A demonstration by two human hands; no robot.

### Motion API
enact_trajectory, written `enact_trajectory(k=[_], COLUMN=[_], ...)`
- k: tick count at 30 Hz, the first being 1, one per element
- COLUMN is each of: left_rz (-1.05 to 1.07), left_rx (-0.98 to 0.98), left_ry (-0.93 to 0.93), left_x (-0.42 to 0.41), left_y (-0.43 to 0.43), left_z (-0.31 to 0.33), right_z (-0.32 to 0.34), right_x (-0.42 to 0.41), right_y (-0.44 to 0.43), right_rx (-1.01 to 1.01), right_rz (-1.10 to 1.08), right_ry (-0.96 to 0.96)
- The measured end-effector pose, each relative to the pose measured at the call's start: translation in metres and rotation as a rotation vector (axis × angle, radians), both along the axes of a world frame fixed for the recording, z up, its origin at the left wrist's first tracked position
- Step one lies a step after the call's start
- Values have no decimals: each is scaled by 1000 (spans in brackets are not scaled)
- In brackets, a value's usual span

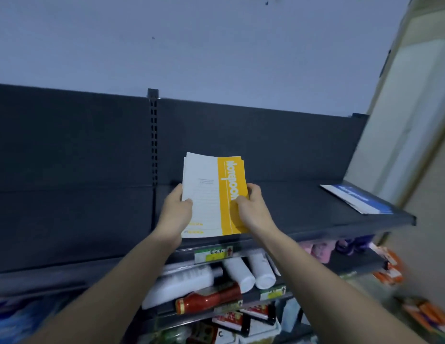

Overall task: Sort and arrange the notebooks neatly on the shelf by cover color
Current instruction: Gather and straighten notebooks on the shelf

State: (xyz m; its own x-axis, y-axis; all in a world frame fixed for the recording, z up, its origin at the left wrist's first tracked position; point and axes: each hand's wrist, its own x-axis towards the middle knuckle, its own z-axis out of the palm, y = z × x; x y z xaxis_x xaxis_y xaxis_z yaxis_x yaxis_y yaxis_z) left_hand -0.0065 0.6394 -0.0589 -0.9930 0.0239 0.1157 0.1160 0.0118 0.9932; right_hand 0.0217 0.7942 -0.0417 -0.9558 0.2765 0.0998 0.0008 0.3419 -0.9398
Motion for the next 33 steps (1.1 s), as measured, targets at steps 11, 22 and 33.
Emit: enact_trajectory(k=[11,22,33], left_rz=[-111,-205,-267], left_rx=[54,-80,-677], left_ry=[-44,-91,-165], left_x=[-41,-105,-131], left_y=[160,297,378], left_z=[-16,-35,-56], right_z=[-20,-27,-52], right_x=[-29,-85,-120], right_y=[156,293,385], right_rx=[39,148,511], right_rz=[-169,-256,-150], right_ry=[3,-134,-355])
